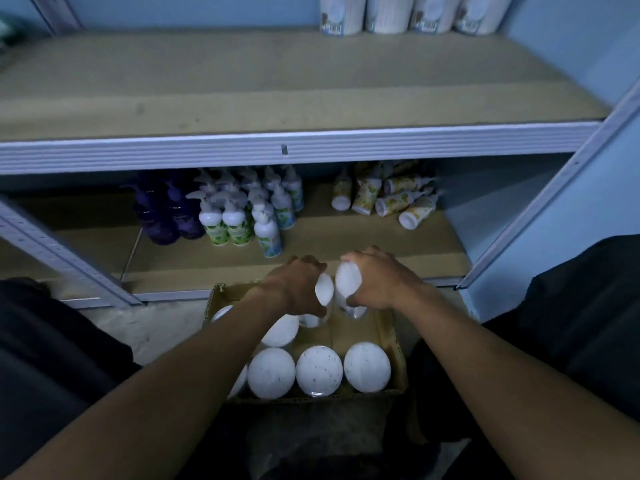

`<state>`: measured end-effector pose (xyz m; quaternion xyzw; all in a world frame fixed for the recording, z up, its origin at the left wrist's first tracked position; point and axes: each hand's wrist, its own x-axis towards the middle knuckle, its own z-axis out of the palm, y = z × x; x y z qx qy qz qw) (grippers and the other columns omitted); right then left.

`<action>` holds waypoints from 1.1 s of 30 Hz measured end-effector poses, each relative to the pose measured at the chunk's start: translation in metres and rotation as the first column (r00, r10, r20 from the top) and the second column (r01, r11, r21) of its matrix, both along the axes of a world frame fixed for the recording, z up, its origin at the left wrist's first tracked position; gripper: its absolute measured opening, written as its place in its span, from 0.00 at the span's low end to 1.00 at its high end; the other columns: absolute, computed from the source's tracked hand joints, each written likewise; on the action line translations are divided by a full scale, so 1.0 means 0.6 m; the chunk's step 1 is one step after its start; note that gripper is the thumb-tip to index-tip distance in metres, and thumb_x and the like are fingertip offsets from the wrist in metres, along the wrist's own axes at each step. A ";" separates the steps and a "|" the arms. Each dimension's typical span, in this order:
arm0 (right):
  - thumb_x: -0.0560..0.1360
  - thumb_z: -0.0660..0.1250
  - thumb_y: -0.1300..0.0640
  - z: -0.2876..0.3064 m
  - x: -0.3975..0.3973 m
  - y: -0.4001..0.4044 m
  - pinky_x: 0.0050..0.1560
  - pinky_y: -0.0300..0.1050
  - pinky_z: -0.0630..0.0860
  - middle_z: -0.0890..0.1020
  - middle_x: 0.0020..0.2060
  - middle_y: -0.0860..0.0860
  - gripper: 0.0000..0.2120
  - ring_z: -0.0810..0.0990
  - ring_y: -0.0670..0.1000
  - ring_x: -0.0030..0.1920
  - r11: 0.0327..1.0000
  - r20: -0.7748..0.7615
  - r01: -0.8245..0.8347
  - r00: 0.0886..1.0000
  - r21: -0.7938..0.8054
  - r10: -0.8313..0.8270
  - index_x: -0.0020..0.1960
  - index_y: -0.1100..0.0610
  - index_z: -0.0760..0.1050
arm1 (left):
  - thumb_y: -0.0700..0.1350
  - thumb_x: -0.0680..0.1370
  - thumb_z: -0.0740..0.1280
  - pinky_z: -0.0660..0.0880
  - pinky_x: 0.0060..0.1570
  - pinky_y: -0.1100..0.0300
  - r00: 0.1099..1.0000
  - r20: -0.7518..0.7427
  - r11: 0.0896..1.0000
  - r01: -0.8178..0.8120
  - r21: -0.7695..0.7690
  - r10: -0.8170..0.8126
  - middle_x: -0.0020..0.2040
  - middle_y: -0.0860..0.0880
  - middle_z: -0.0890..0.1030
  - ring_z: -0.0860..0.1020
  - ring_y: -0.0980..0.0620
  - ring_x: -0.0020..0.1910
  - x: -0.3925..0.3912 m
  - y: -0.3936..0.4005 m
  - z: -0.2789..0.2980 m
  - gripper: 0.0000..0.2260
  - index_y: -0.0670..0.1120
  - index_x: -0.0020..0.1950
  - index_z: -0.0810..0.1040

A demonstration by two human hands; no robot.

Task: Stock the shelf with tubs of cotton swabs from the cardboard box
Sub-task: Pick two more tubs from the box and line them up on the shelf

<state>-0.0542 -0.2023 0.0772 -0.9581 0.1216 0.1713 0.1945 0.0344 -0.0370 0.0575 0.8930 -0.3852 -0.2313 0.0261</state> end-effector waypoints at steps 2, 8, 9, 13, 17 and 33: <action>0.66 0.77 0.46 0.033 -0.003 0.002 0.62 0.53 0.73 0.68 0.69 0.54 0.43 0.68 0.59 0.69 1.000 0.022 -0.019 1.000 -0.002 0.019 0.77 0.44 0.62 | 0.60 0.63 0.75 0.74 0.61 0.49 1.000 0.019 1.000 0.015 -0.006 -0.015 0.69 0.45 0.72 0.73 0.43 0.65 0.002 0.002 0.031 0.40 0.48 0.71 0.70; 0.65 0.77 0.43 0.155 -0.016 0.002 0.53 0.43 0.71 0.71 0.71 0.51 0.42 0.72 0.54 0.68 0.996 0.118 -0.075 0.990 -0.041 0.080 0.76 0.45 0.65 | 0.61 0.62 0.74 0.79 0.50 0.48 0.989 0.132 0.995 0.082 -0.056 -0.074 0.57 0.49 0.78 0.78 0.46 0.53 0.003 0.015 0.146 0.29 0.50 0.60 0.76; 0.66 0.76 0.43 0.176 -0.018 0.000 0.51 0.42 0.70 0.72 0.71 0.50 0.41 0.73 0.53 0.66 0.996 0.131 -0.081 0.988 -0.038 0.086 0.76 0.45 0.66 | 0.60 0.63 0.75 0.79 0.48 0.48 0.985 0.152 0.993 0.090 -0.072 -0.079 0.55 0.49 0.79 0.79 0.47 0.52 0.002 0.017 0.169 0.27 0.50 0.57 0.77; 0.64 0.75 0.40 0.262 -0.028 -0.004 0.47 0.45 0.76 0.78 0.61 0.46 0.34 0.76 0.49 0.55 0.994 0.195 -0.097 0.975 -0.046 0.105 0.69 0.41 0.73 | 0.56 0.66 0.76 0.78 0.49 0.49 0.974 0.194 0.985 0.138 -0.105 -0.115 0.52 0.50 0.80 0.78 0.48 0.49 -0.008 0.018 0.274 0.20 0.49 0.53 0.78; 0.58 0.74 0.34 0.337 -0.030 -0.006 0.50 0.51 0.81 0.79 0.58 0.46 0.36 0.78 0.50 0.53 0.995 0.243 -0.049 0.968 -0.090 0.069 0.66 0.38 0.75 | 0.59 0.63 0.75 0.78 0.49 0.49 0.953 0.288 0.978 0.142 -0.152 -0.094 0.52 0.51 0.79 0.77 0.48 0.50 -0.014 0.020 0.368 0.22 0.51 0.52 0.78; 0.56 0.75 0.32 0.522 0.057 -0.018 0.56 0.49 0.77 0.78 0.64 0.48 0.40 0.78 0.51 0.60 0.980 0.404 -0.003 0.911 -0.198 0.084 0.67 0.41 0.75 | 0.61 0.66 0.74 0.73 0.63 0.53 0.896 0.443 0.989 0.093 -0.118 -0.031 0.69 0.53 0.74 0.73 0.51 0.66 0.058 0.002 0.570 0.36 0.53 0.72 0.71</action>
